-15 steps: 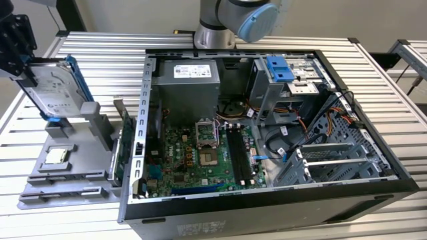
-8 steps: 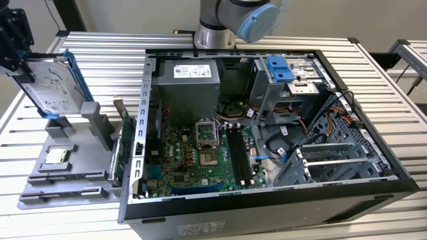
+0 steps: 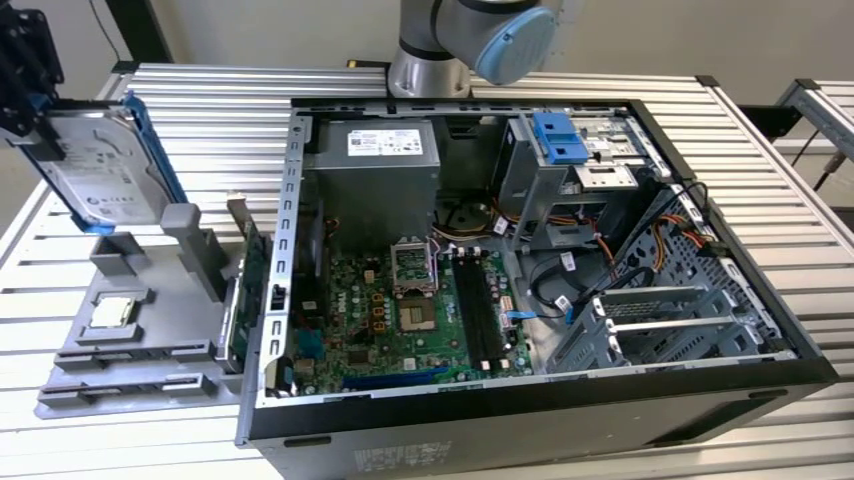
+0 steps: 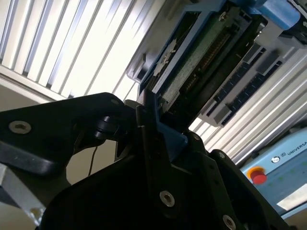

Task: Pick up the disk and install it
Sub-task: 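Pick up the disk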

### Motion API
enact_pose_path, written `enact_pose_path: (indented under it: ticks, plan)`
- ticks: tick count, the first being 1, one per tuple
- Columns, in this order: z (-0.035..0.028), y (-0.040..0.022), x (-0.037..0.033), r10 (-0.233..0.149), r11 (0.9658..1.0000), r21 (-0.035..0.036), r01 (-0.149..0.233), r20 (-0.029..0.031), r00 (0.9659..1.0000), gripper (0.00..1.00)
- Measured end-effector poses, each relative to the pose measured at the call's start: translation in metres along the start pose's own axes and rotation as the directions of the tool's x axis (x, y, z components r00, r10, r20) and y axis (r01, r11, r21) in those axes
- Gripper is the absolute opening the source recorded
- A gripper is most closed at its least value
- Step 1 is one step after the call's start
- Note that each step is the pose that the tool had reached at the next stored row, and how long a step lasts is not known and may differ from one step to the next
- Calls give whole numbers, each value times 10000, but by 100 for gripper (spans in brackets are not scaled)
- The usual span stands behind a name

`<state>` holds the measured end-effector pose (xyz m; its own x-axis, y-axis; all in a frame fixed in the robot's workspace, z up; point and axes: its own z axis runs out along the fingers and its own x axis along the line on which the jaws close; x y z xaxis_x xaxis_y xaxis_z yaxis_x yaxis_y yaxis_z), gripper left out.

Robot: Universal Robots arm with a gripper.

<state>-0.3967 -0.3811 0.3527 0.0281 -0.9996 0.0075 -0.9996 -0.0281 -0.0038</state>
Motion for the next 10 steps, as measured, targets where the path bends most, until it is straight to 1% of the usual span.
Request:
enact_pose_path:
  ticks: [10]
  plan:
    - [-26,0,0,0,10000,-1,0,0,10000,0]
